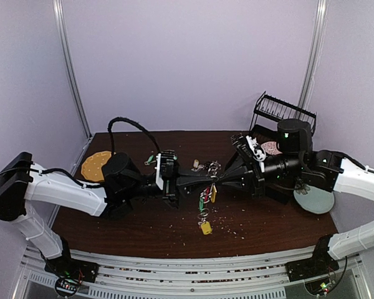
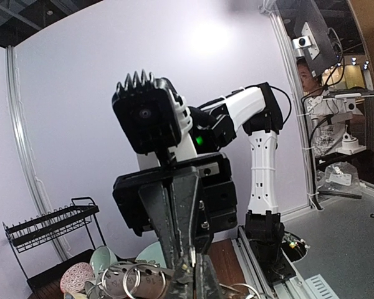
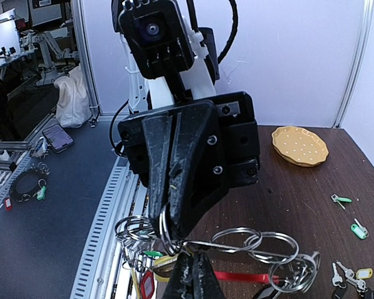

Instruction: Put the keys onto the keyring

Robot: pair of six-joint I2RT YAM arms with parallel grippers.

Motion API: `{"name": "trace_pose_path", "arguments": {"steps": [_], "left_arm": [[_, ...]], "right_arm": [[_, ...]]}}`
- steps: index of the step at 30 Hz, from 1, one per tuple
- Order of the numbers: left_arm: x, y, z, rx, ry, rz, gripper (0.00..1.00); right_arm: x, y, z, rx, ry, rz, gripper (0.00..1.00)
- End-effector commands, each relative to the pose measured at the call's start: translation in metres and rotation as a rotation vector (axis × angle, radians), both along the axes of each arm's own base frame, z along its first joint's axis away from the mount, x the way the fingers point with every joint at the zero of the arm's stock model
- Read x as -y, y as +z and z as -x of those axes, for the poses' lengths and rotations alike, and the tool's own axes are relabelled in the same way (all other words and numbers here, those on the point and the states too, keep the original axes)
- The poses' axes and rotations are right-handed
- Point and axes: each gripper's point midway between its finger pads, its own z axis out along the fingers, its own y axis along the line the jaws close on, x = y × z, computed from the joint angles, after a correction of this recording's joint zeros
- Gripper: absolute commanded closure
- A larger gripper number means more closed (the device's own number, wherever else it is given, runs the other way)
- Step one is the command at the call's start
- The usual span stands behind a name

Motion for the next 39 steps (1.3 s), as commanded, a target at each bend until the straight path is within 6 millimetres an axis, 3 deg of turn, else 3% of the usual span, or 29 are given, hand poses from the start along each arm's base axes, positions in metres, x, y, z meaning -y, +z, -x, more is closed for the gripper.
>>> {"name": "trace_pose_path", "arguments": {"steps": [1, 4, 9, 12, 17, 21, 24, 26, 29, 34, 37, 39], "left_arm": [[-0.007, 0.034, 0.007, 0.024, -0.033, 0.148, 1.00], [-0.008, 0.033, 0.005, 0.011, -0.020, 0.151, 1.00], [-0.014, 0.033, 0.001, 0.030, 0.038, 0.131, 1.00], [-0.014, 0.032, 0.002, 0.028, 0.033, 0.120, 1.00], [-0.014, 0.032, 0.001, 0.025, 0.032, 0.120, 1.00], [-0.014, 0.032, 0.001, 0.024, 0.039, 0.119, 1.00], [-0.014, 0.033, 0.001, 0.024, 0.041, 0.120, 1.00], [-0.014, 0.033, 0.000, 0.024, 0.041, 0.121, 1.00], [-0.014, 0.032, 0.000, 0.024, 0.042, 0.118, 1.00], [-0.014, 0.032, 0.001, 0.026, 0.036, 0.119, 1.00], [-0.014, 0.031, 0.001, 0.025, 0.035, 0.118, 1.00], [-0.014, 0.031, 0.000, 0.019, 0.040, 0.116, 1.00]], "right_arm": [[-0.008, 0.005, 0.002, 0.000, 0.016, -0.028, 1.00], [-0.005, 0.003, 0.004, 0.001, 0.009, -0.013, 0.95], [0.022, 0.003, -0.003, 0.068, -0.117, -0.013, 0.76], [0.034, 0.012, -0.005, 0.096, -0.157, -0.016, 0.73], [0.028, 0.034, -0.003, 0.078, -0.135, -0.091, 0.63], [0.013, 0.047, 0.003, 0.031, -0.070, -0.165, 0.67], [0.003, 0.045, 0.007, 0.036, -0.049, -0.171, 0.69], [0.000, 0.043, 0.006, 0.027, -0.047, -0.172, 0.74], [-0.002, 0.042, 0.007, 0.024, -0.036, -0.170, 0.84], [-0.004, 0.041, 0.006, 0.020, -0.036, -0.171, 0.88], [-0.005, 0.041, 0.005, 0.020, -0.038, -0.167, 1.00], [-0.004, 0.041, 0.007, 0.026, -0.031, -0.160, 1.00]]}}
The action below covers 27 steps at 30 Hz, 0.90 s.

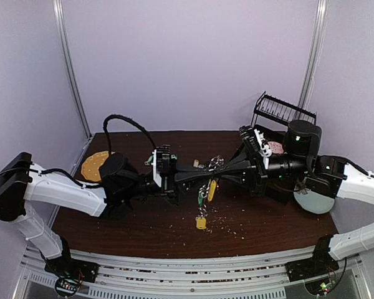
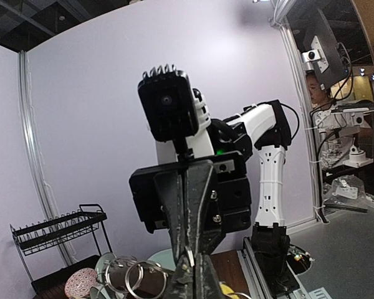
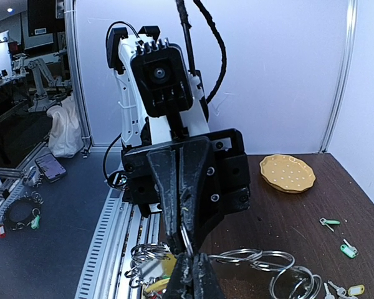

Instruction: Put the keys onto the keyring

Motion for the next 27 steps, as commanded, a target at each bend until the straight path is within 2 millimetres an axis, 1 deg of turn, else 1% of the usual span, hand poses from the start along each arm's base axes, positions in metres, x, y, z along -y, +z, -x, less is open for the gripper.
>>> {"name": "trace_pose_path", "arguments": {"steps": [1, 4, 5, 6, 7, 8, 9, 11, 13, 15, 16, 17, 18, 21, 24, 27], "left_arm": [[-0.010, 0.017, 0.004, 0.028, 0.012, 0.058, 1.00], [-0.008, 0.010, -0.003, -0.017, 0.035, 0.018, 1.00], [-0.007, 0.005, -0.007, -0.036, 0.048, -0.012, 0.92], [-0.006, 0.001, -0.011, -0.055, 0.062, -0.042, 0.79], [-0.006, -0.005, -0.016, -0.074, 0.075, -0.080, 0.68], [-0.005, -0.015, -0.019, -0.086, 0.090, -0.134, 0.62], [-0.006, -0.020, -0.023, -0.087, 0.113, -0.169, 0.58], [-0.008, -0.027, -0.034, -0.085, 0.186, -0.246, 0.53], [-0.005, -0.037, -0.044, -0.079, 0.237, -0.343, 0.53], [0.002, -0.046, -0.049, -0.076, 0.250, -0.435, 0.57], [0.005, -0.051, -0.053, -0.091, 0.262, -0.465, 0.61], [0.006, -0.054, -0.055, -0.104, 0.267, -0.479, 0.65], [0.007, -0.055, -0.055, -0.109, 0.265, -0.487, 0.66], [0.011, -0.062, -0.055, -0.126, 0.248, -0.507, 0.72], [0.016, -0.072, -0.055, -0.143, 0.230, -0.539, 0.73], [0.021, -0.076, -0.053, -0.151, 0.205, -0.554, 0.71]], "right_arm": [[0.000, 0.012, 0.004, 0.025, 0.014, -0.018, 1.00], [0.009, 0.010, -0.005, 0.053, -0.064, 0.025, 1.00], [0.013, 0.009, -0.011, 0.063, -0.107, 0.054, 1.00], [0.017, 0.006, -0.018, 0.069, -0.157, 0.093, 1.00], [0.022, 0.000, -0.026, 0.070, -0.207, 0.145, 1.00], [0.027, -0.007, -0.034, 0.073, -0.260, 0.199, 1.00], [0.032, -0.018, -0.041, 0.067, -0.305, 0.265, 1.00], [0.044, -0.043, -0.052, 0.056, -0.377, 0.411, 1.00], [0.050, -0.059, -0.059, 0.077, -0.432, 0.529, 1.00], [0.050, -0.070, -0.062, 0.119, -0.467, 0.630, 1.00], [0.049, -0.073, -0.064, 0.136, -0.481, 0.666, 1.00], [0.047, -0.072, -0.065, 0.151, -0.489, 0.682, 1.00], [0.043, -0.071, -0.065, 0.161, -0.488, 0.683, 1.00], [0.032, -0.062, -0.061, 0.188, -0.463, 0.639, 1.00], [0.023, -0.056, -0.056, 0.206, -0.438, 0.609, 1.00], [0.017, -0.052, -0.053, 0.214, -0.418, 0.596, 1.00]]}}
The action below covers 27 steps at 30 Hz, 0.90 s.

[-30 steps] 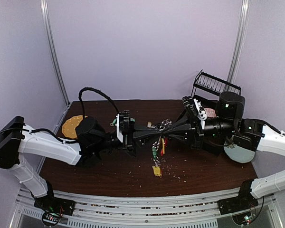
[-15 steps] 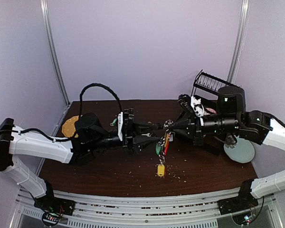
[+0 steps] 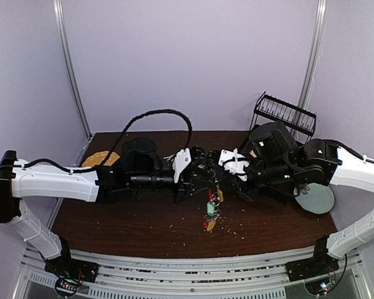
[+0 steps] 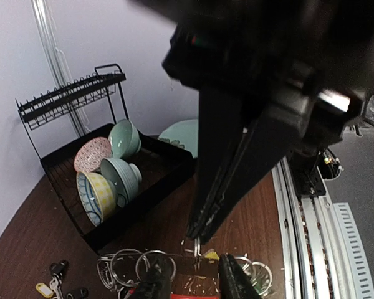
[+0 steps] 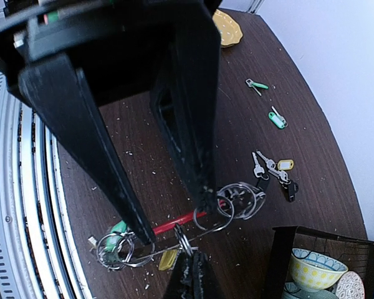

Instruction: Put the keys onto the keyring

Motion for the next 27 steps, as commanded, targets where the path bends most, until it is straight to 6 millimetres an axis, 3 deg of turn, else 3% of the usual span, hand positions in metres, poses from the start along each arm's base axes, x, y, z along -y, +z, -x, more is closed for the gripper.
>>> {"name": "trace_pose_path", "arguments": {"steps": [1, 10, 18, 22, 27], "left_arm": [[0.006, -0.004, -0.003, -0.014, -0.014, -0.028, 0.70], [0.009, 0.000, -0.008, -0.008, 0.006, -0.003, 0.74], [0.003, 0.001, -0.002, 0.018, -0.011, 0.034, 0.83], [-0.002, 0.003, 0.004, 0.050, -0.029, 0.068, 0.78], [-0.010, 0.007, 0.000, 0.068, 0.016, 0.087, 0.91]], "right_arm": [[-0.008, 0.030, -0.001, 0.071, 0.012, -0.055, 1.00], [-0.017, 0.026, 0.008, 0.064, 0.056, -0.053, 1.00], [-0.026, 0.048, 0.019, 0.061, 0.104, -0.170, 1.00], [-0.027, 0.046, 0.015, 0.057, 0.083, -0.175, 1.00], [-0.028, 0.042, 0.013, 0.052, 0.072, -0.165, 1.00]]}}
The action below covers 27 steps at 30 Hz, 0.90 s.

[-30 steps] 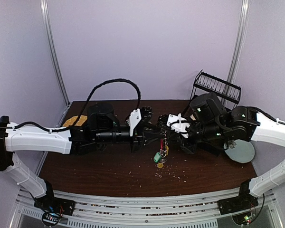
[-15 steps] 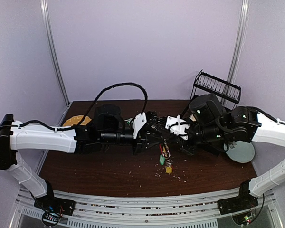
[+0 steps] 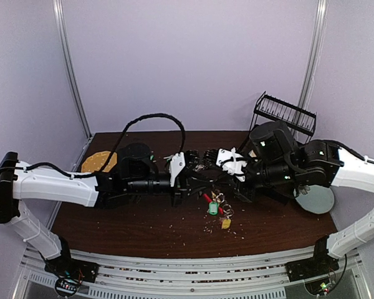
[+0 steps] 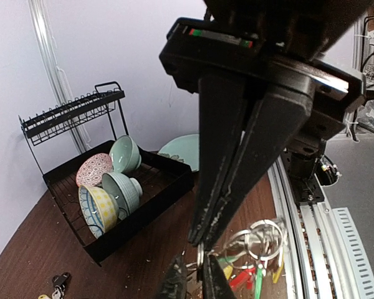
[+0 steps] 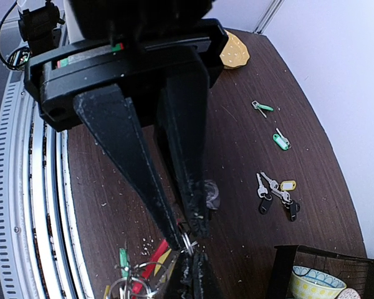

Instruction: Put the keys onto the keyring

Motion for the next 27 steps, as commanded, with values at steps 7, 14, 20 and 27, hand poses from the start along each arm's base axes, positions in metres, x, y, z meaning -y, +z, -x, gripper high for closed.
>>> {"name": "trace_pose_path", "arguments": {"steps": [7, 14, 20, 27], "left_arm": [[-0.006, 0.013, -0.007, 0.037, 0.054, 0.031, 0.95], [-0.003, 0.018, -0.004, 0.037, 0.031, 0.042, 1.00], [-0.011, 0.031, 0.008, 0.068, -0.011, 0.119, 1.00], [-0.019, 0.043, 0.028, 0.132, -0.097, 0.207, 1.00]], "right_arm": [[-0.012, 0.028, 0.005, 0.023, 0.032, -0.111, 1.00], [-0.013, 0.024, 0.007, 0.011, 0.047, -0.099, 1.00], [-0.003, 0.020, 0.001, 0.006, 0.038, -0.171, 0.88], [0.006, 0.038, 0.005, -0.086, 0.173, -0.414, 0.82]]}}
